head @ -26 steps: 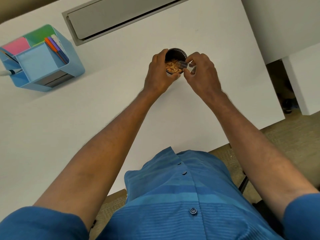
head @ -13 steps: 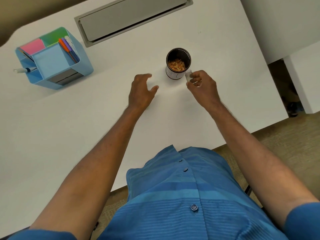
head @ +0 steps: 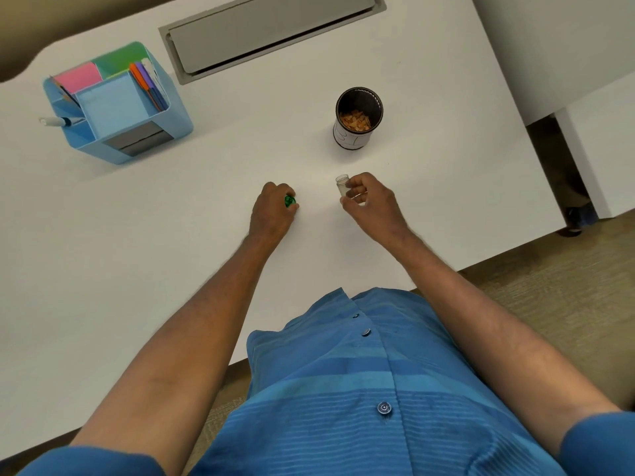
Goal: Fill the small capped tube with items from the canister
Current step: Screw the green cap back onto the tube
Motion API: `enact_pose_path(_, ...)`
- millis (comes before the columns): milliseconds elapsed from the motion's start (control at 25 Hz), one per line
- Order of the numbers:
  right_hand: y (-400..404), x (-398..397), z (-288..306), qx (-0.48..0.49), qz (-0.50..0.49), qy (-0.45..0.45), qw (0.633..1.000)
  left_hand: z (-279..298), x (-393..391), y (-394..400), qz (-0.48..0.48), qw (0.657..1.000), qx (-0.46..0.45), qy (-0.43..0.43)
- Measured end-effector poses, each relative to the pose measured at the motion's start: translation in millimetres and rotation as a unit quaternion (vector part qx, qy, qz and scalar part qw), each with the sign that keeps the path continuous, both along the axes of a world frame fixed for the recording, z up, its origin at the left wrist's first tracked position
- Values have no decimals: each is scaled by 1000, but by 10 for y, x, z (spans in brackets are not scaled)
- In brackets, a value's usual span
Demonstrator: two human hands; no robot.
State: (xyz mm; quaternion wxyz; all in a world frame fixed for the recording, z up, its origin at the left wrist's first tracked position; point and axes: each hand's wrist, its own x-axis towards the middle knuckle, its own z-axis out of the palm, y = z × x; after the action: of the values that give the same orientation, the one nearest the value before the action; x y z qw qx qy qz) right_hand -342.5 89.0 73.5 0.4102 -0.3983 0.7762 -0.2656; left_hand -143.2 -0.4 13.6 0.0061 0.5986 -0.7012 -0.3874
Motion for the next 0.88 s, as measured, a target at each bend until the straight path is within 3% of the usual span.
enact_pose_path(80, 17, 69, 27, -2, 7, 4, 1000, 31, 26, -9, 48, 998, 7, 34)
enact_pose_path(160, 31, 157, 47, -5, 18, 8, 1000, 129, 66, -19, 165, 979, 55, 111)
enact_pose_path(240, 31, 273, 59, -12, 29, 11, 999, 266, 133, -4, 273, 931, 129, 203)
enact_pose_path(400, -13, 608, 92, -20, 70, 12, 997, 477, 347, 110, 370, 821, 239, 363)
enact_pose_path(520, -35, 861, 142, -39, 100, 14, 994, 556, 515, 183, 426, 748, 278, 426)
enact_pose_path(640, -44, 1078, 170, -55, 120, 17, 991, 555, 702, 254, 432, 731, 269, 455)
enact_pose_path(880, -10, 1442, 140, -77, 132, 34, 988, 643, 1071, 391, 392, 762, 238, 458)
